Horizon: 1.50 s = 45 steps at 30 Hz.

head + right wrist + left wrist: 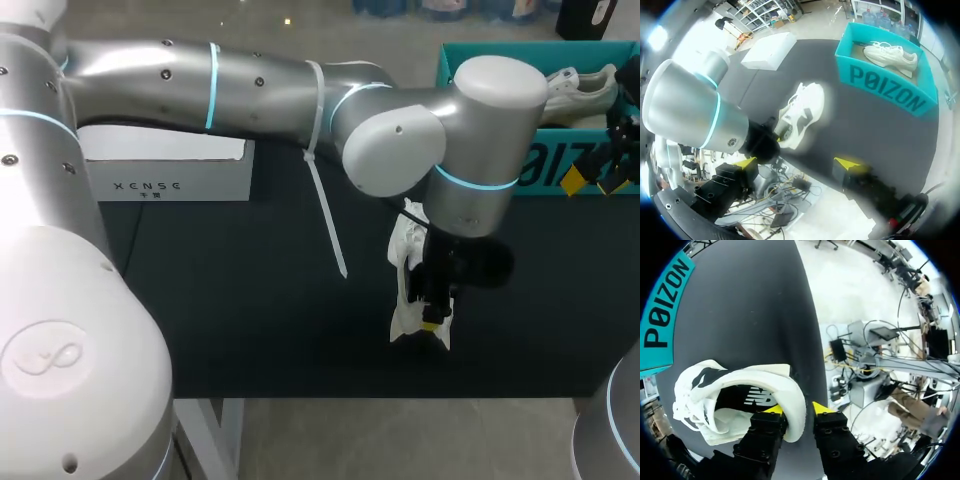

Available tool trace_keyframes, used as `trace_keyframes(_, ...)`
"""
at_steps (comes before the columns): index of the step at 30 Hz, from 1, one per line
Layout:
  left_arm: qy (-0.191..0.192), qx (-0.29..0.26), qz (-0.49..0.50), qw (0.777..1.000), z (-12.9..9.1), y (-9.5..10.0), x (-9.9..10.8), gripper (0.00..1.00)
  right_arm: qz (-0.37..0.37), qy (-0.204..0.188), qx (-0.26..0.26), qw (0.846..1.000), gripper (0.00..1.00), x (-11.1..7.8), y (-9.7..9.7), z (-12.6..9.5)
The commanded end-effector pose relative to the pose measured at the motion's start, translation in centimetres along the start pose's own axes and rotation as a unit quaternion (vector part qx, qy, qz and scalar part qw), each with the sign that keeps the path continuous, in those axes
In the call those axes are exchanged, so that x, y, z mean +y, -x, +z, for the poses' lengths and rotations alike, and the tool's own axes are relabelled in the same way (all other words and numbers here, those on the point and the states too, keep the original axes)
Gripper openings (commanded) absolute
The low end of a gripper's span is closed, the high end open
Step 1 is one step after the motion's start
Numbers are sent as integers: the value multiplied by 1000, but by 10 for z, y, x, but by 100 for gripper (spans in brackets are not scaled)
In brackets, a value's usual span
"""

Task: Take the shoe out of the shoebox, open the shoe tongue, remove and reinsert the insole, then place the shoe into the shoebox

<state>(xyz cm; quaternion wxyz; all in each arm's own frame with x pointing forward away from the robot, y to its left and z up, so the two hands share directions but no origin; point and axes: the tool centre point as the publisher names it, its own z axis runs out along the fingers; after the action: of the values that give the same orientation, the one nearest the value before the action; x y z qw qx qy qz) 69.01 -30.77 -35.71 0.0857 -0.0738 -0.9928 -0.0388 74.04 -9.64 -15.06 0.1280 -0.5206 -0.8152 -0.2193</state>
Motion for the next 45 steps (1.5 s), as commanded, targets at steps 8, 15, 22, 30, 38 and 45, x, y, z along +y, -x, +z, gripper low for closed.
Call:
trace_keyframes(8,-10,2,5,1000,4,-2,6,0,1,-3,0,1000,100,2,1,1)
trace_keyframes(15,1,-21,11,1000,-20,-6,25,0,1,-3,0,1000,100,2,1,1)
trace_keyframes(22,41,-44,18,998,-62,-3,82,0,1,-3,0,1000,100,2,1,1)
trace_keyframes(30,56,-82,70,993,-110,12,158,0,1,-3,0,1000,100,2,1,1)
trace_keyframes(38,77,-74,75,991,-124,30,205,0,1,-3,0,1000,100,2,1,1)
trace_keyframes(45,77,-74,75,991,-124,30,205,0,1,-3,0,1000,100,2,1,1)
